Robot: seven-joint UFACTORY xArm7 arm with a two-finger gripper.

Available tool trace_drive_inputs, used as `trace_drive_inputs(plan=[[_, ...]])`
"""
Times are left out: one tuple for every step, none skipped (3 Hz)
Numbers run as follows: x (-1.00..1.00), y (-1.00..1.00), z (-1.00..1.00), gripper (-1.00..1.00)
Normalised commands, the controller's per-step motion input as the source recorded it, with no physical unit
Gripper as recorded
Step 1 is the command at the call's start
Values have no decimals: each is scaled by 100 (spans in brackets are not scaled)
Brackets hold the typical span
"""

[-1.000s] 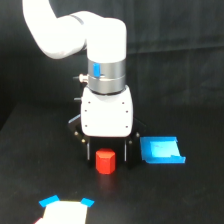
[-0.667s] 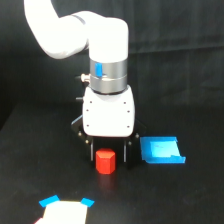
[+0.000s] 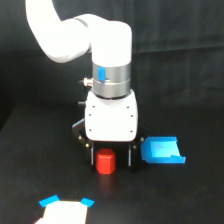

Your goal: Pick up the red object from the table

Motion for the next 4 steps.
trace_drive_inputs(plan=[[-34, 47, 13, -100], [20, 22, 48, -100], [41, 45, -18, 43], [64, 8, -100, 97]])
